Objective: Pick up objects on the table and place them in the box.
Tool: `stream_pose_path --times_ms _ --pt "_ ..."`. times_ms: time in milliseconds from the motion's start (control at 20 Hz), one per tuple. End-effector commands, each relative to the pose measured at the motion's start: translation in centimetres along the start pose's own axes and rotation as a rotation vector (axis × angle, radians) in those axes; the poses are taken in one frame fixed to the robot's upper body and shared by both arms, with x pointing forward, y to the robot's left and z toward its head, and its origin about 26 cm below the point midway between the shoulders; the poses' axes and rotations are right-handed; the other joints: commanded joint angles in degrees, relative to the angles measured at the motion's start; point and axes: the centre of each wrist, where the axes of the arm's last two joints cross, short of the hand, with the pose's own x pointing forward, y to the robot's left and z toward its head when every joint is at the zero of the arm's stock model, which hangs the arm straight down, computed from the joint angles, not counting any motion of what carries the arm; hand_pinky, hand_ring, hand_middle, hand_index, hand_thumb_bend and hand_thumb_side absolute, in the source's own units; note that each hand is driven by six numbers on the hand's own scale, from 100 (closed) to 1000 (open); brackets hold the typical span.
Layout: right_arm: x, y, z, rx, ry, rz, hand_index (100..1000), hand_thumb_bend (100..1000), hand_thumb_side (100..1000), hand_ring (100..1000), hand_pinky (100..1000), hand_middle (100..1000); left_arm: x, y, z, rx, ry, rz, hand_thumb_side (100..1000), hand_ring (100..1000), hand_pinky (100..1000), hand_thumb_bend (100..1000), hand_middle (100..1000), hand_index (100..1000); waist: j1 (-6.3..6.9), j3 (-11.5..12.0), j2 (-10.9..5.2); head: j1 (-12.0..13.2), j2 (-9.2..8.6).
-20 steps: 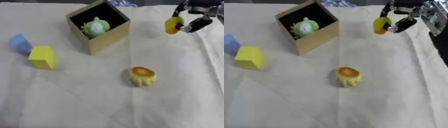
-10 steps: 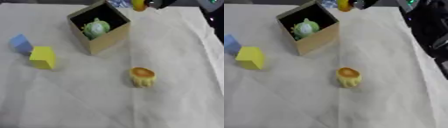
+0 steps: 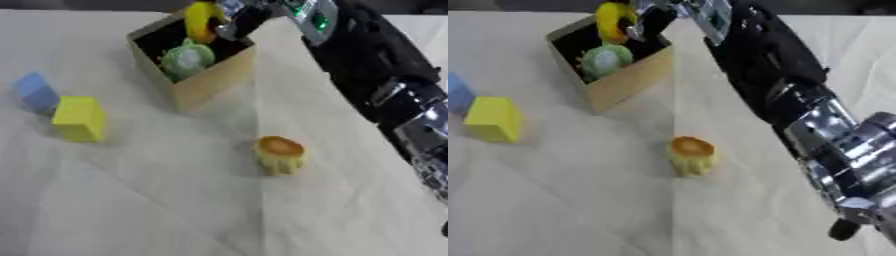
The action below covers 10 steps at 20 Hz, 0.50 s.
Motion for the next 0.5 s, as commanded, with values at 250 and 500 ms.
stream_pose_path --times_ms 250,500 --pt "0.05 1.00 -0.71 0.005 0.042 0.049 880 100 265 867 897 789 0.57 -0.14 -0.48 -0.011 -0.028 0.012 690 720 863 327 725 825 0.69 0.4 -0.79 -1.7 -0.50" --pt "0.11 0.49 -0.63 -0.025 0.047 0.105 928 100 335 906 914 867 0.57 -0.20 -0.50 -0.015 -0.027 0.014 688 720 863 328 725 826 0.67 0.4 -0.84 -1.5 -0.42"
